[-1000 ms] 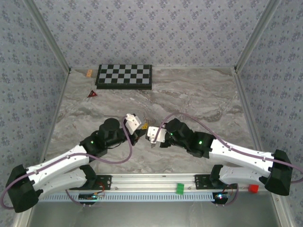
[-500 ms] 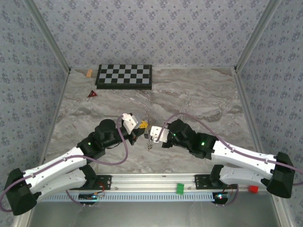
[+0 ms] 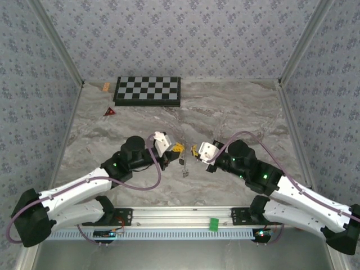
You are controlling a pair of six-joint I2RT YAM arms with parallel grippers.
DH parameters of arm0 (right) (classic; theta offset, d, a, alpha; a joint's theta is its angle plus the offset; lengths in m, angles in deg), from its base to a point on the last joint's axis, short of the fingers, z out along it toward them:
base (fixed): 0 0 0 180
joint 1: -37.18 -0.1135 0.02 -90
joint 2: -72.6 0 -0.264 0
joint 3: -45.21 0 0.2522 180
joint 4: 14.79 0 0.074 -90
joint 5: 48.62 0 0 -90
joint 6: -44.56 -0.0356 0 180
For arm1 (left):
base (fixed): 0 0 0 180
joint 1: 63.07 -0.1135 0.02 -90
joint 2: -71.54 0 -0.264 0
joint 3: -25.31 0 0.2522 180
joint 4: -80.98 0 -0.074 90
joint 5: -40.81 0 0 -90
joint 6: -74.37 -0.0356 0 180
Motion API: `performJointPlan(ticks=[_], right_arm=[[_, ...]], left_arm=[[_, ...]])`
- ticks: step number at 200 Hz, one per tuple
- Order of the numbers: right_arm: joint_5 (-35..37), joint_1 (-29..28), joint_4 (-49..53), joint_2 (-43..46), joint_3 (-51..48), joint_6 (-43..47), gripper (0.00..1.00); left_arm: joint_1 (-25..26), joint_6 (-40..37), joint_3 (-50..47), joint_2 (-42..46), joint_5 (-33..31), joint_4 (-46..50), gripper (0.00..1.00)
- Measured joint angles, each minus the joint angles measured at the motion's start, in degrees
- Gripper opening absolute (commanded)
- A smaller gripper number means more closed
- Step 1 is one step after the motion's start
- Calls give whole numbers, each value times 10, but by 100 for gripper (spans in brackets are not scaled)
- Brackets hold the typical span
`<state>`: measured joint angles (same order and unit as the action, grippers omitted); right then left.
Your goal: Put the keys on the keyring
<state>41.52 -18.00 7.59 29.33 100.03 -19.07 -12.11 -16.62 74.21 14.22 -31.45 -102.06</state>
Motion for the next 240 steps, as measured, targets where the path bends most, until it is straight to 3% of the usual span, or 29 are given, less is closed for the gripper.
performJointPlan(ticks=[119, 240], right_arm=[[-151, 94, 5, -7, -4, -78, 0], [-200, 103, -21, -25, -4, -82, 0]], left_arm=[[-22, 63, 10, 14, 88, -34, 0], [-22, 67, 10, 9, 111, -33, 0]])
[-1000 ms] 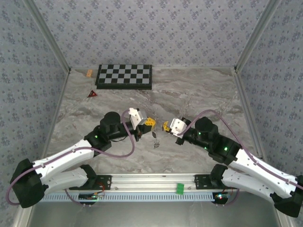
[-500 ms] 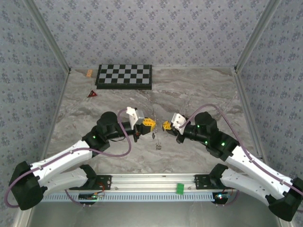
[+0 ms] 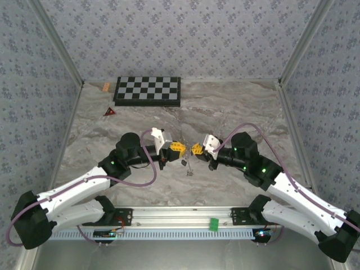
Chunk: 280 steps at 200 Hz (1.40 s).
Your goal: Put the keys on the keyring
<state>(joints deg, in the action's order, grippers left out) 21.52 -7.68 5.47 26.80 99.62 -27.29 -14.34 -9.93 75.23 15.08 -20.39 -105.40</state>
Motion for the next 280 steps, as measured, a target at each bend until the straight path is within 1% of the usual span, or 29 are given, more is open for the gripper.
performJointPlan(ticks=[63, 280], right_arm=[[-10, 0, -4, 0, 0, 0, 0], [-6, 0, -9, 4, 0, 0, 0]], left_arm=[[0, 0, 0, 0, 2, 0, 0], [0, -1, 0, 0, -7, 5, 0]])
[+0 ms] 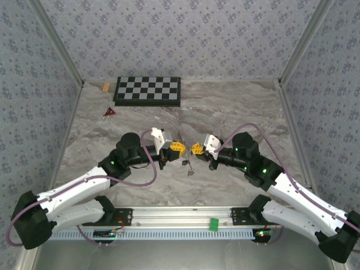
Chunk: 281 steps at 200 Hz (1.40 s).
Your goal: Put the keys on the keyring
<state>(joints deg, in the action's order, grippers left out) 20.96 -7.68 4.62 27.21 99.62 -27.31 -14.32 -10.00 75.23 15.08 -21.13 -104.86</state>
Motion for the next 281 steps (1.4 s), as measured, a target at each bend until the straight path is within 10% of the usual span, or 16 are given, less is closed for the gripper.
performJointPlan(ticks=[281], right_arm=[[46, -35, 40, -37, 17, 31, 0]], left_arm=[[-1, -5, 0, -11, -2, 28, 0]])
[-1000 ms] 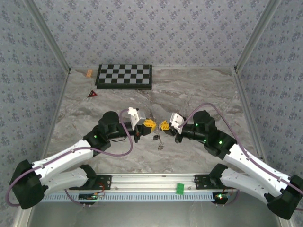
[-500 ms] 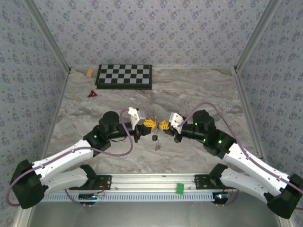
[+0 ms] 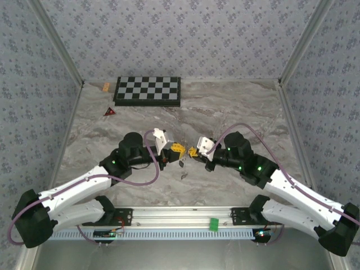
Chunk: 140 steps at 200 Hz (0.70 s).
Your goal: Put the keys on the keyring
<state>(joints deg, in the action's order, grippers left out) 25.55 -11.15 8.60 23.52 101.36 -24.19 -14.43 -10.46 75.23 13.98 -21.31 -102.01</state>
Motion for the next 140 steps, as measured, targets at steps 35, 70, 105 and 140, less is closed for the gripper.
performJointPlan(ticks=[35, 70, 105, 140], right_arm=[[8, -2, 16, -4, 6, 8, 0], [23, -11, 28, -10, 15, 17, 0], [35, -19, 53, -21, 30, 28, 0], [43, -25, 70, -30, 39, 37, 0]], left_arm=[[0, -6, 2, -7, 0, 3, 0], [0, -12, 5, -7, 0, 14, 0], [2, -19, 7, -7, 0, 28, 0], [6, -27, 8, -7, -2, 40, 0]])
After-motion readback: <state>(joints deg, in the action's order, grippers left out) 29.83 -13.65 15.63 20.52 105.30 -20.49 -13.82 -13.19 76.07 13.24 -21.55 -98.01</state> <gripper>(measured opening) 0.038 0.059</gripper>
